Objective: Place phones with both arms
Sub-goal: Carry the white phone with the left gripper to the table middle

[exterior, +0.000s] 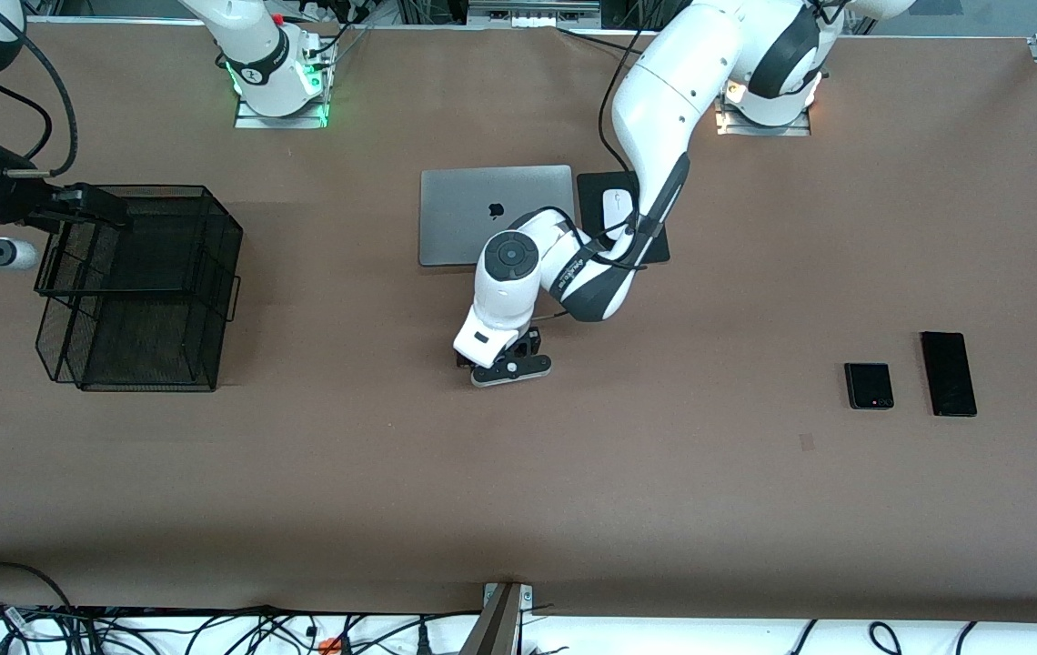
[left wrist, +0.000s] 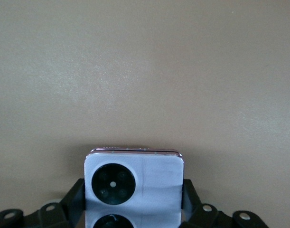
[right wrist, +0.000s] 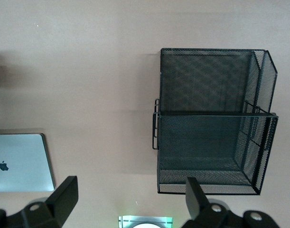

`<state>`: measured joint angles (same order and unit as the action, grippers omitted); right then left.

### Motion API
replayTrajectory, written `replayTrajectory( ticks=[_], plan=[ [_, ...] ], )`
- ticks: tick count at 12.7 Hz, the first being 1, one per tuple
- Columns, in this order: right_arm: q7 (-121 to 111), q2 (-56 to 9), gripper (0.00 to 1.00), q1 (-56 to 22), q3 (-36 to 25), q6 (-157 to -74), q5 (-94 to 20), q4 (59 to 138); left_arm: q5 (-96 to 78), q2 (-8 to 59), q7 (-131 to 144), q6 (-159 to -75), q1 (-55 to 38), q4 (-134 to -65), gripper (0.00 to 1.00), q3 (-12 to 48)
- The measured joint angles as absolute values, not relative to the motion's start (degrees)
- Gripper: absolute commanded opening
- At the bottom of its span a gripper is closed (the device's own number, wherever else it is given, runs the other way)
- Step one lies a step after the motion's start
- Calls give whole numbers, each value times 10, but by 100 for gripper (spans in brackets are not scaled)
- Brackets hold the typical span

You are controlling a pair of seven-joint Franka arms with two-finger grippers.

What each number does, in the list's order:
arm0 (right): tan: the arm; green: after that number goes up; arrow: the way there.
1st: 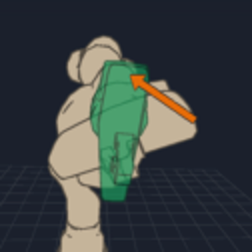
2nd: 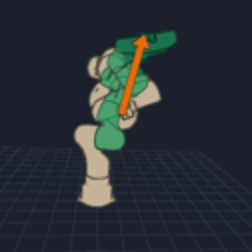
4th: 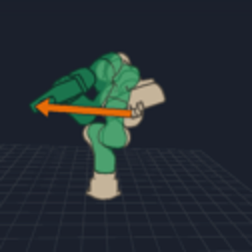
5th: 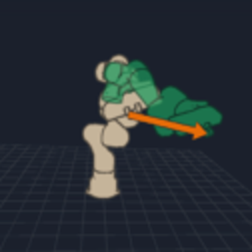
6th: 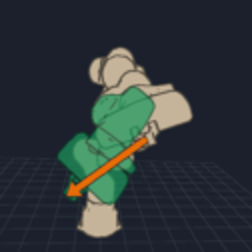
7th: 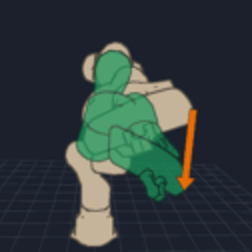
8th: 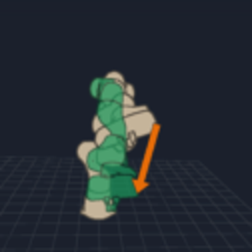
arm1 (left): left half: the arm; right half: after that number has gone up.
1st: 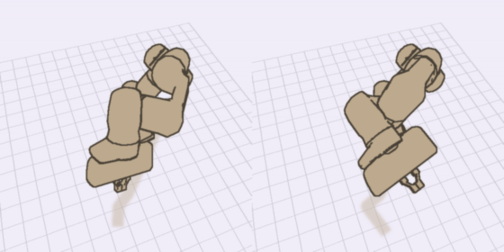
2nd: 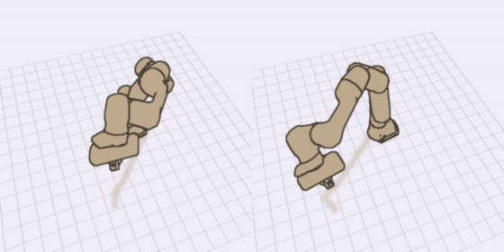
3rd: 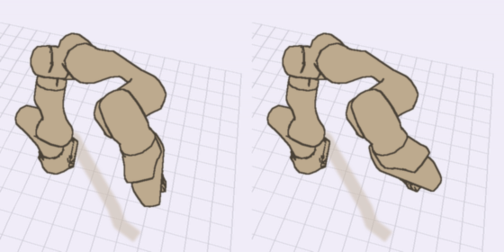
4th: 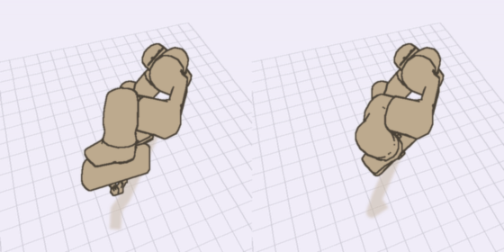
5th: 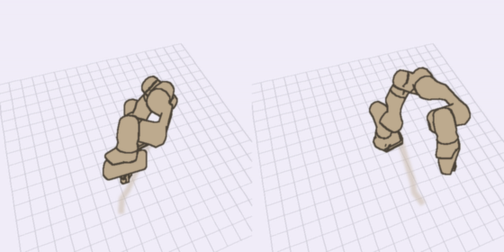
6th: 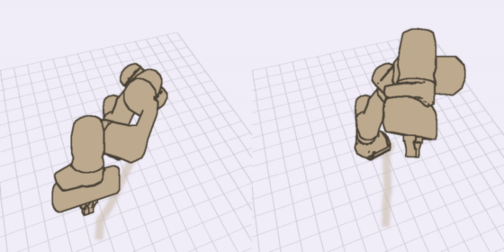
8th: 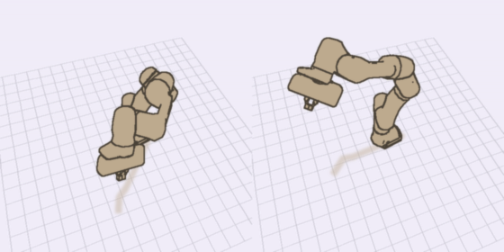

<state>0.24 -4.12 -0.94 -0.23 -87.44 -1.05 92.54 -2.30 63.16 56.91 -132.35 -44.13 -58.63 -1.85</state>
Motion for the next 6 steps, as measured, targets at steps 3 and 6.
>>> replayTrajectory(
  ticks=[3,6],
  plan=[
    [2,-55,100,-12,-2,-875,-10,921,-23,631,569,-1324,-446,-578,100,-38],
    [2,-69,100,-16,-2,-890,-10,921,-23,622,569,-1321,-446,-564,100,-53]
  ],
)
